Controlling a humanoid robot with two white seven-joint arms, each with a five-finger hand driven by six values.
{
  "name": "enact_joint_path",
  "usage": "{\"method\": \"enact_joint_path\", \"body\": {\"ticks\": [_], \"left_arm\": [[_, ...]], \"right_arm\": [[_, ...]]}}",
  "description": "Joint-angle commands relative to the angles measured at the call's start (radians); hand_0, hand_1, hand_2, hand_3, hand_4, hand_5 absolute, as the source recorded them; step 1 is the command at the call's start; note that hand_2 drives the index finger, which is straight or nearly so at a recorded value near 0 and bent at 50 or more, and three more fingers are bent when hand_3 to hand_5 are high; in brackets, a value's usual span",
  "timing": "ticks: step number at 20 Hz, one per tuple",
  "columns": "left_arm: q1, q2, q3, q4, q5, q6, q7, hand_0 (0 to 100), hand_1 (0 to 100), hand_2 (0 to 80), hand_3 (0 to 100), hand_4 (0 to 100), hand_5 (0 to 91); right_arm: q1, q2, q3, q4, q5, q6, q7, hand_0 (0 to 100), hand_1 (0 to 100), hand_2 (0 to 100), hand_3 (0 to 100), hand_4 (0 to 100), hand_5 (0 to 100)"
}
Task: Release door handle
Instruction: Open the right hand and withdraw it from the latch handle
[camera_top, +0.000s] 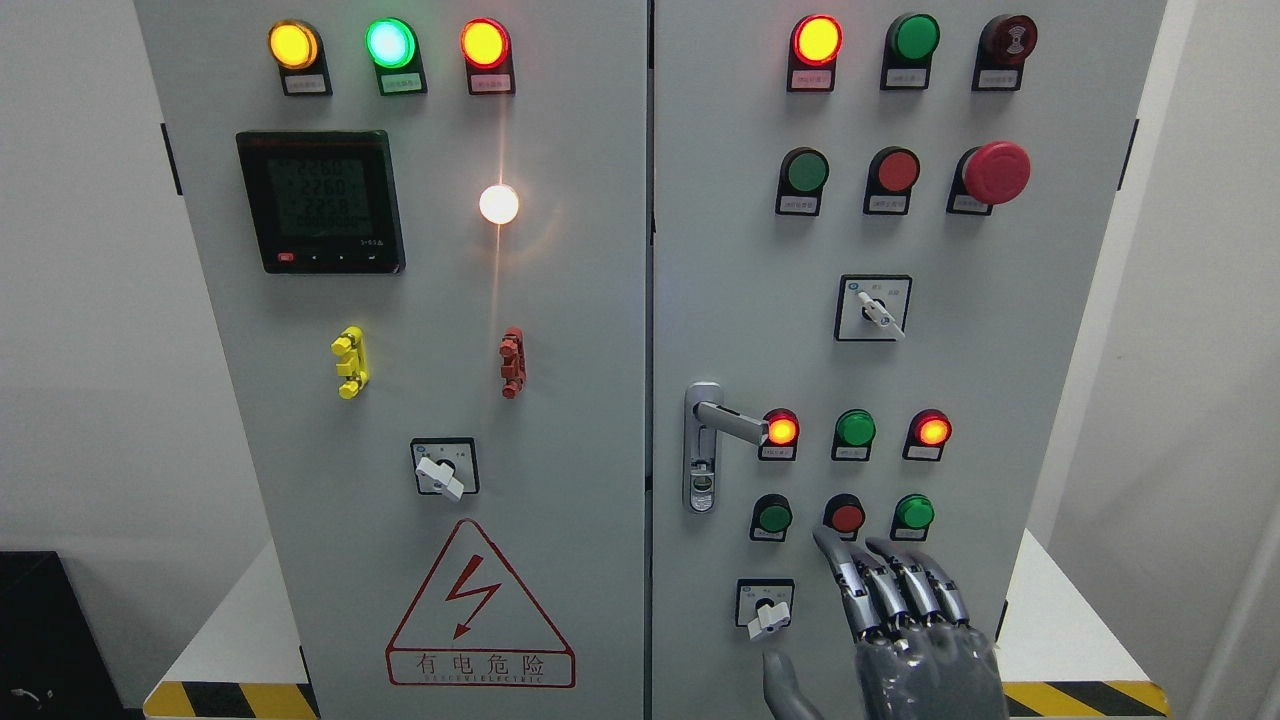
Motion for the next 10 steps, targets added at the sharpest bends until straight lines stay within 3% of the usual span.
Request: {"method": "enact_joint_path", "body": {"ticks": [1,10], "left_arm": [[0.017,0.0,0.0,0.0,0.0,0.0,0.0,12,56,0.0,0,0,0.0],[0.017,0.0,0.0,0.0,-0.001,0.0,0.0,12,56,0.0,0,0,0.0]], "right_arm": [[-0.057,0.004,-0.066,-0.015,-0.027,-0.003,-0.001,50,30,0,0,0,0],[-0.088,0.005,-0.072,-0.015,-0.027,-0.004,0.003,50,29,0,0,0,0]]}}
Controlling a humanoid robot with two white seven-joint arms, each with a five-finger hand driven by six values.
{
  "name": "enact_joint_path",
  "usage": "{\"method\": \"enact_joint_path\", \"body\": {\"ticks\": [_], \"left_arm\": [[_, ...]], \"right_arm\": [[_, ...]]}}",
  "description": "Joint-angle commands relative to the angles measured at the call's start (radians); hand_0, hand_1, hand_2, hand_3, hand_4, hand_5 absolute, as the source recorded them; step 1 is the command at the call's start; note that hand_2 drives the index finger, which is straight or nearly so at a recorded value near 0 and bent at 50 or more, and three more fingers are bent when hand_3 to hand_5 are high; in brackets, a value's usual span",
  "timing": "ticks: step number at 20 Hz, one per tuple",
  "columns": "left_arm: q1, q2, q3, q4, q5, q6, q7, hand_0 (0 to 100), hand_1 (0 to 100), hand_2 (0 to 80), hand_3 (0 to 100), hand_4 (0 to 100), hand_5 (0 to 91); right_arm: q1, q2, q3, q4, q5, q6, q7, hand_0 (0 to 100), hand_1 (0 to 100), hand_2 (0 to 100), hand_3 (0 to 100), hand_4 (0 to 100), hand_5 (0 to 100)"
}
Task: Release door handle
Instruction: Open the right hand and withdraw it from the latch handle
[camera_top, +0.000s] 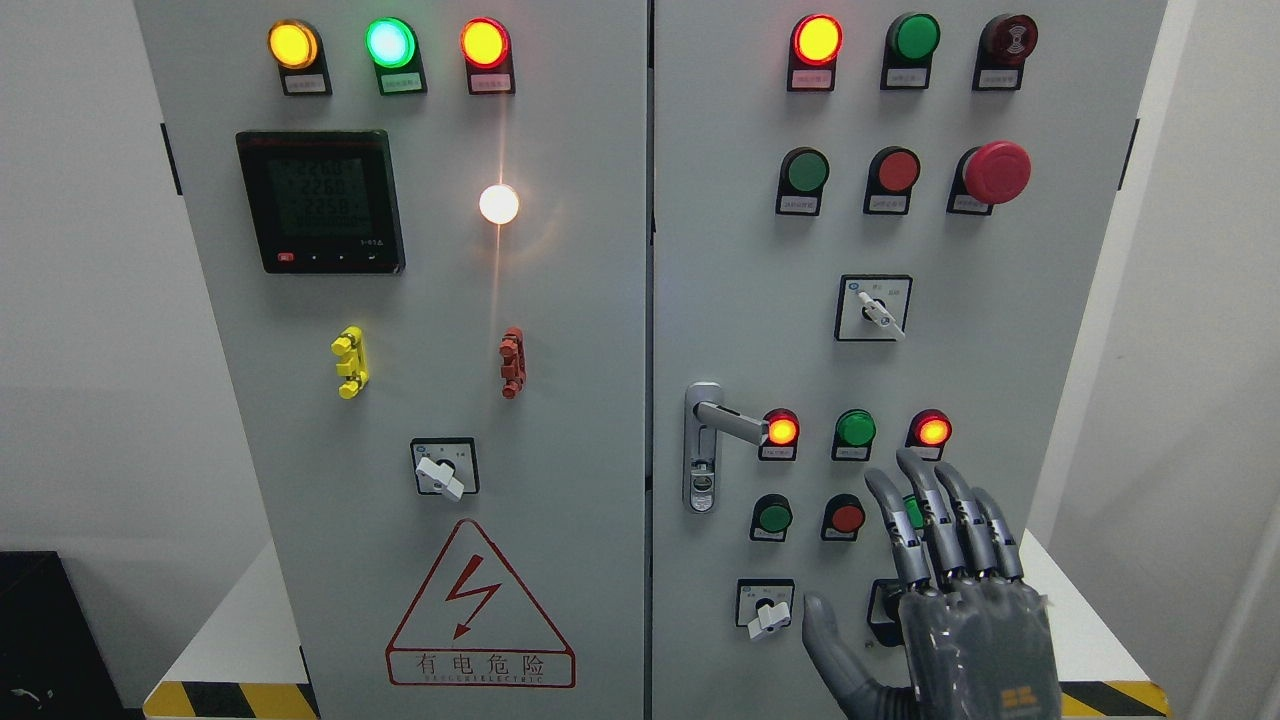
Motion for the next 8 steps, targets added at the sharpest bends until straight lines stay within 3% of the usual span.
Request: {"method": "enact_joint_path", "body": {"ticks": [1,8], "left_arm": [[0.017,0.0,0.0,0.001,0.001,0.0,0.0,12,56,0.0,0,0,0.0],[0.017,0.0,0.0,0.0,0.001,0.0,0.0,12,56,0.0,0,0,0.0]], "right_arm": [[-0.017,0.002,-0.011,-0.006,-0.005,-0.002,0.007,50,29,0,0,0,0],[-0.019,0.002,-0.009,-0.006,-0.005,-0.002,0.007,50,29,0,0,0,0]]}}
